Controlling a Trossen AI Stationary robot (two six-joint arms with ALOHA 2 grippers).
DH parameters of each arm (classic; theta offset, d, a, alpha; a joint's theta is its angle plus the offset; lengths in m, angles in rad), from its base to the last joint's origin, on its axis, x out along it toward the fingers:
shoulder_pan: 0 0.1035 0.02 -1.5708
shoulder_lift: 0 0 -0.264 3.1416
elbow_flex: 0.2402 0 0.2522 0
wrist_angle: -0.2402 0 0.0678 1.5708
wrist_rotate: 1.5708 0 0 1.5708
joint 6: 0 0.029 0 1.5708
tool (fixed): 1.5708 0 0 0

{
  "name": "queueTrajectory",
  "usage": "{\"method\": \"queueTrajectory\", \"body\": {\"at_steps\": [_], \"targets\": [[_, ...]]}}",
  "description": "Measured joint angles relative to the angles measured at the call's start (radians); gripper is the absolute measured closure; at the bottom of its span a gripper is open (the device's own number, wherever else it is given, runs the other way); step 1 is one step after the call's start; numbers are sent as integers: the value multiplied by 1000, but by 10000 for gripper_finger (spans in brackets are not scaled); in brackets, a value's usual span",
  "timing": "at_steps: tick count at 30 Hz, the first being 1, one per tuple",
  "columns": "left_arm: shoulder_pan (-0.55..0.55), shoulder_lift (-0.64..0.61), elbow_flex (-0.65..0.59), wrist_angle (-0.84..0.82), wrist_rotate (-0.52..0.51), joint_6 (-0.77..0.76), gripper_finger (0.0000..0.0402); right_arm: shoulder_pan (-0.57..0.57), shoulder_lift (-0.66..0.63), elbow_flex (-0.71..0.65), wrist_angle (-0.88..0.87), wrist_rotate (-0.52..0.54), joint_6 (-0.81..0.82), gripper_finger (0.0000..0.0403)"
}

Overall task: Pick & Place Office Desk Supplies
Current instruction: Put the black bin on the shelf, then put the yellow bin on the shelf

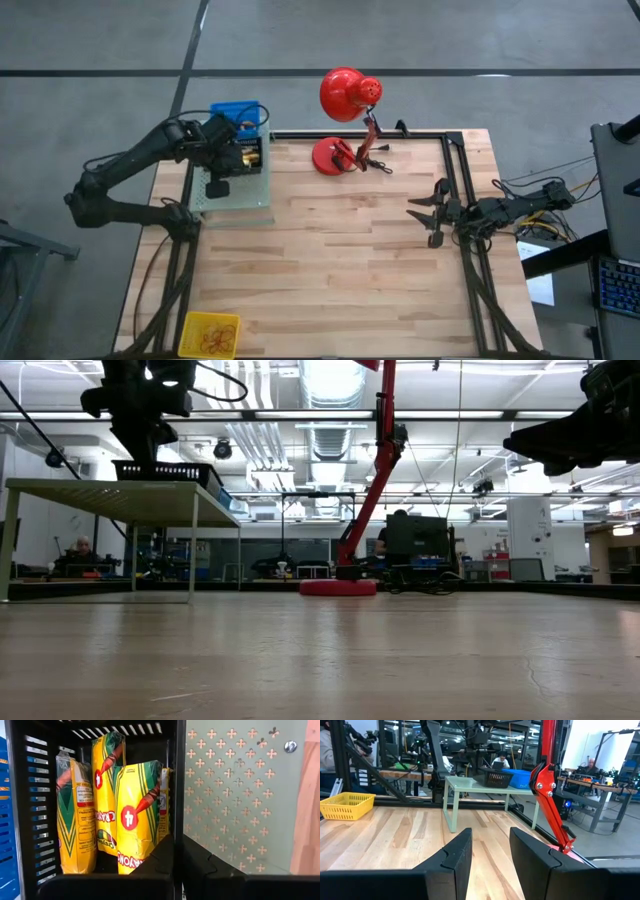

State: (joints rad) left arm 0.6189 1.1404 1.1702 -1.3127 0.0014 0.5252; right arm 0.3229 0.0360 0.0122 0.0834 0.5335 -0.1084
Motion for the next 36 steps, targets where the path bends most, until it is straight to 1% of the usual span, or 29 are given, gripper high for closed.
{"method": "queueTrajectory", "body": {"at_steps": [8, 14, 17, 24, 27, 31, 36], "targets": [[1, 0, 0, 0, -85, 28, 379, 0, 0, 0, 0, 0, 0, 275], [1, 0, 0, 4, -91, 16, 372, 0, 0, 0, 0, 0, 0, 275], [1, 0, 0, 4, -91, 2, 348, 0, 0, 0, 0, 0, 0, 275], [1, 0, 0, 2, -91, 2, 267, 0, 0, 0, 0, 0, 0, 275], [1, 0, 0, 0, -91, 2, 240, 0, 0, 0, 0, 0, 0, 275], [1, 0, 13, 3, -90, -20, 214, 0, 0, 0, 0, 0, 0, 275], [0, 0, 31, -6, -83, -51, 192, 0, 0, 0, 0, 0, 0, 275]]}}
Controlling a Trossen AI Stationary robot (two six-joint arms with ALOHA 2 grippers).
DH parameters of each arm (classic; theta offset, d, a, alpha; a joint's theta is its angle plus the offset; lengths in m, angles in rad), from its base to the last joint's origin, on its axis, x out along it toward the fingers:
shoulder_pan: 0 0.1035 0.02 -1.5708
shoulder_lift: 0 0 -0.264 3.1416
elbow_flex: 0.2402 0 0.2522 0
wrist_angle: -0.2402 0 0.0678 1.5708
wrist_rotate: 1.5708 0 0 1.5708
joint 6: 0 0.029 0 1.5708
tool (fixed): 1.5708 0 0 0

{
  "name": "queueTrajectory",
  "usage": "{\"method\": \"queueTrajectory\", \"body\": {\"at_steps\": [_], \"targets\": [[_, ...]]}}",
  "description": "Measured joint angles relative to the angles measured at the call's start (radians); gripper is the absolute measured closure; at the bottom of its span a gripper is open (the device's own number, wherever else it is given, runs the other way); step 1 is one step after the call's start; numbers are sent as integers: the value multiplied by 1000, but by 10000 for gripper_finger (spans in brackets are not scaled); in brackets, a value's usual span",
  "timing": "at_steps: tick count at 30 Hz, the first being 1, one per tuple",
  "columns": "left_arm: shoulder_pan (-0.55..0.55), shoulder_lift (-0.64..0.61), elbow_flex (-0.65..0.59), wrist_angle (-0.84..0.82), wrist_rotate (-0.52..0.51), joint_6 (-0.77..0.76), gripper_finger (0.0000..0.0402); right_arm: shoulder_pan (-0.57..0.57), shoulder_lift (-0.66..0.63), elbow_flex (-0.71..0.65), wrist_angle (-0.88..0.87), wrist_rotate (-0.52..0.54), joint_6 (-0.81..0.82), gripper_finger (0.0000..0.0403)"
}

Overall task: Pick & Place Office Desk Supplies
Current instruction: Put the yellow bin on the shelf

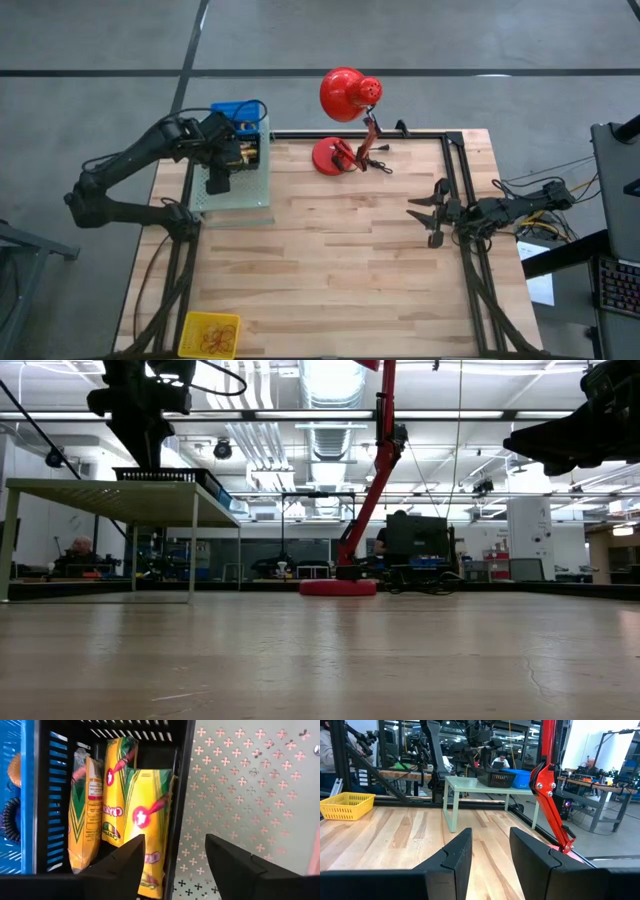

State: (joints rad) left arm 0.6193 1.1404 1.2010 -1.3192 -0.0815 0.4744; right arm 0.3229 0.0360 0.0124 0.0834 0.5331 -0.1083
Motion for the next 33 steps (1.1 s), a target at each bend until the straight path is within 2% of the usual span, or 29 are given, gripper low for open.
{"method": "queueTrajectory", "body": {"at_steps": [6, 13, 19, 27, 33], "targets": [[0, 0, 7, -16, 0, 0, 177, 0, 0, 0, 0, 0, 0, 275], [-7, 0, 42, -22, 7, -4, 178, 0, 0, 0, 0, 0, 0, 275], [-44, 0, 109, -62, 75, -76, 178, 0, 0, 0, 0, 0, 0, 275], [-206, -1, 129, -88, 118, -212, 179, 0, 0, 0, 0, 0, 0, 275], [-404, 0, 128, -89, 127, -519, 179, 0, 0, 0, 0, 0, 0, 275]]}}
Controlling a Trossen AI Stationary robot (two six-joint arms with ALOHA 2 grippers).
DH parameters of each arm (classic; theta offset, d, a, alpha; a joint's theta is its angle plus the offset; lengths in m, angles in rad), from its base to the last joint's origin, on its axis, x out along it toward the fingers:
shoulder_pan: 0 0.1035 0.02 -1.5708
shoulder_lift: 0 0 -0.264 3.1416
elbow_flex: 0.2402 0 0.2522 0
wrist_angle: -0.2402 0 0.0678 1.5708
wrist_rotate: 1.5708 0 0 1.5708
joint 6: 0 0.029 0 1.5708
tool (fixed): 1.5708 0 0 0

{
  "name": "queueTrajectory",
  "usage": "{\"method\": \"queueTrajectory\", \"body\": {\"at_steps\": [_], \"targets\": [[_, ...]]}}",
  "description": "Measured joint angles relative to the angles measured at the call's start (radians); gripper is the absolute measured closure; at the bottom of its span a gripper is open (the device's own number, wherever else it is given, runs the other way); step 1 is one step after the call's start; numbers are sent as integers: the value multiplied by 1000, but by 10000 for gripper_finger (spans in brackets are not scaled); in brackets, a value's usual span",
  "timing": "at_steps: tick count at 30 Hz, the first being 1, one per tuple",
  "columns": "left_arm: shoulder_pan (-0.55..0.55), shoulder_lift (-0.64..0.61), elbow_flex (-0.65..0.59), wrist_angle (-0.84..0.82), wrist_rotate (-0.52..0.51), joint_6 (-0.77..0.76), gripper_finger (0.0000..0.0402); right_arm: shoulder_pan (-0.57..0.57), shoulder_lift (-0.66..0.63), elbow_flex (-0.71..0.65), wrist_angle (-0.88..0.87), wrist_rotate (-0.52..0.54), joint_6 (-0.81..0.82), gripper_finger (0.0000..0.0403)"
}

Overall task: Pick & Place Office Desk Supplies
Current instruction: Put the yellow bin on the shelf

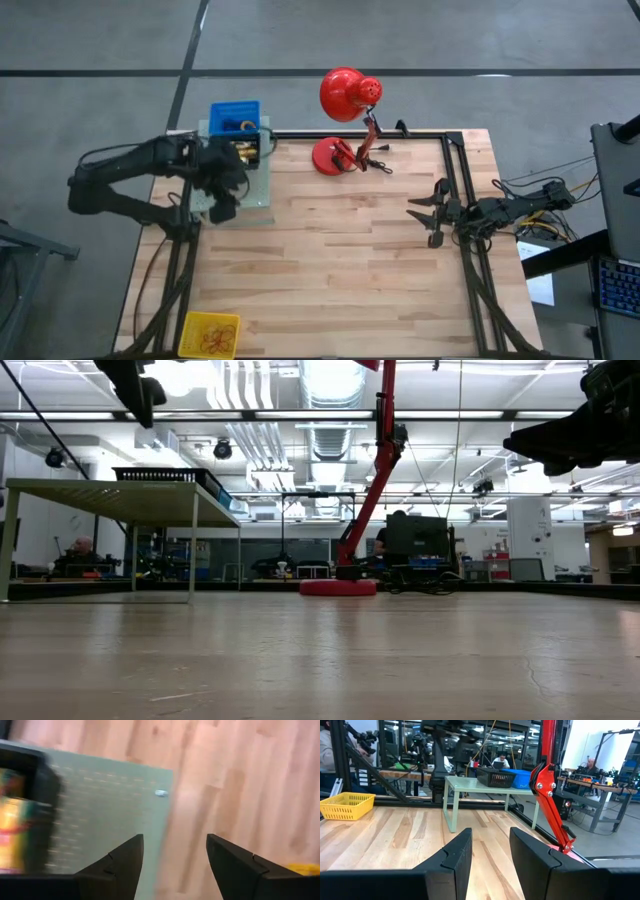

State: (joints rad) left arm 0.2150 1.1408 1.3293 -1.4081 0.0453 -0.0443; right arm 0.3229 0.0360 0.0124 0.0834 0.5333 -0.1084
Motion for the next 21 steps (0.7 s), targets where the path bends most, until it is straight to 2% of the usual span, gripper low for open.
{"method": "queueTrajectory", "body": {"at_steps": [4, 8, 14, 21], "targets": [[-131, 0, -7, 19, 0, -211, 179, 0, 0, 0, 0, 0, 0, 275], [-245, 1, -26, 70, 1, -336, 179, 0, 0, 0, 0, 0, 0, 275], [-343, 0, -27, 77, 1, -419, 179, 0, 0, 0, 0, 0, 0, 275], [-352, 1, -28, 81, 0, -448, 179, 0, 0, 0, 0, 0, 0, 275]]}}
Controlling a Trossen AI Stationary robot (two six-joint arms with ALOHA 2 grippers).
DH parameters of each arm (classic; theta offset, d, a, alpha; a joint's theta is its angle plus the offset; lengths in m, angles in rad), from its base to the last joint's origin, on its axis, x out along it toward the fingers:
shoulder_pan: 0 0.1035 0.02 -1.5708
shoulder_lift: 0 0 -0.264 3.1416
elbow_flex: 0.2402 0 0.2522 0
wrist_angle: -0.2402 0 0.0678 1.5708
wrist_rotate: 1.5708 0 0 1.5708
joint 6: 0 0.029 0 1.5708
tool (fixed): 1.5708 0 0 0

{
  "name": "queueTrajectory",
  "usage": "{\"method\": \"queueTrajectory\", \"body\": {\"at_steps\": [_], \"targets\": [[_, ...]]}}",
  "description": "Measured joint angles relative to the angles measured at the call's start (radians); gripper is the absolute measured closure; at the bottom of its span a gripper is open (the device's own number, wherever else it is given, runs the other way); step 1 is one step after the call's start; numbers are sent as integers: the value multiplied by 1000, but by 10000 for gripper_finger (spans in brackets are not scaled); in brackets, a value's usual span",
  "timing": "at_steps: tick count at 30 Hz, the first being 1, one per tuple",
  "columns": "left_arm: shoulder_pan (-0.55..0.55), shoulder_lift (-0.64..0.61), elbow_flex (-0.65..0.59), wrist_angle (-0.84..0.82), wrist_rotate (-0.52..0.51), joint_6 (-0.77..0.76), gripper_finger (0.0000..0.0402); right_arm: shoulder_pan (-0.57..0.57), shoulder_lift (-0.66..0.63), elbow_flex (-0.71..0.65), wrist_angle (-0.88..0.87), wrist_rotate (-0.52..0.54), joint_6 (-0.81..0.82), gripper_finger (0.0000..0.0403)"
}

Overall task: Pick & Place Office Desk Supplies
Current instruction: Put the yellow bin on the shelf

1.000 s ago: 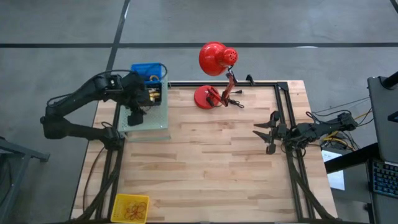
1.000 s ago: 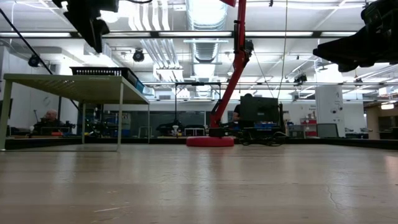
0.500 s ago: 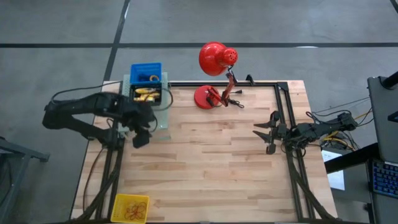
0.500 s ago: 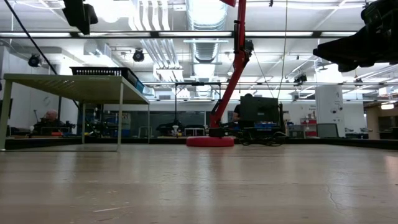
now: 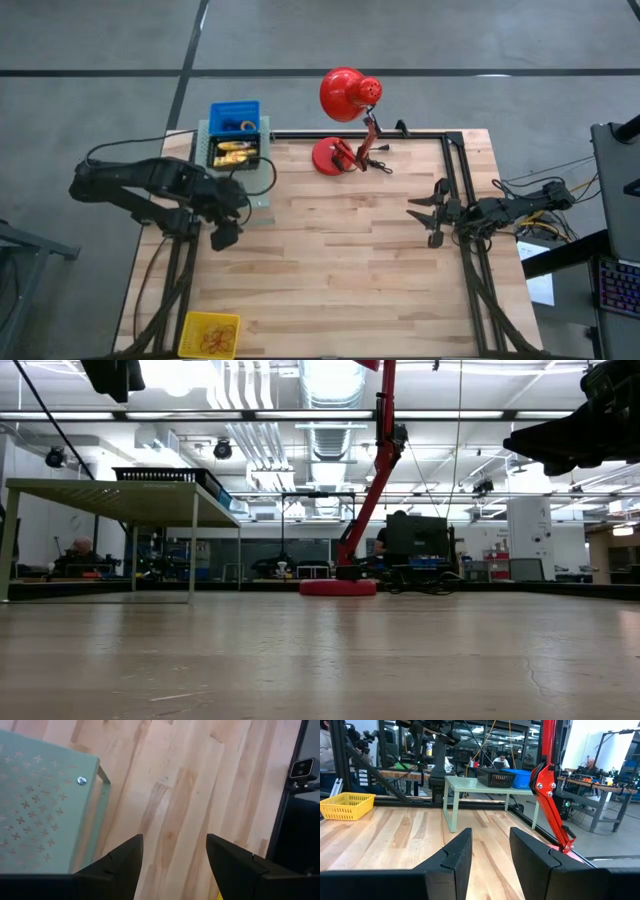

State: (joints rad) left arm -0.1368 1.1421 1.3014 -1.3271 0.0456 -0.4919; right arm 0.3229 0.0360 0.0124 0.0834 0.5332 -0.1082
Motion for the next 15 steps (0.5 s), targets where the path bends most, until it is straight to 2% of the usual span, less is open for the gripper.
{"method": "queueTrajectory", "body": {"at_steps": [15], "targets": [[0, -1, 2, -13, 0, -42, 179, 0, 0, 0, 0, 0, 0, 275]]}}
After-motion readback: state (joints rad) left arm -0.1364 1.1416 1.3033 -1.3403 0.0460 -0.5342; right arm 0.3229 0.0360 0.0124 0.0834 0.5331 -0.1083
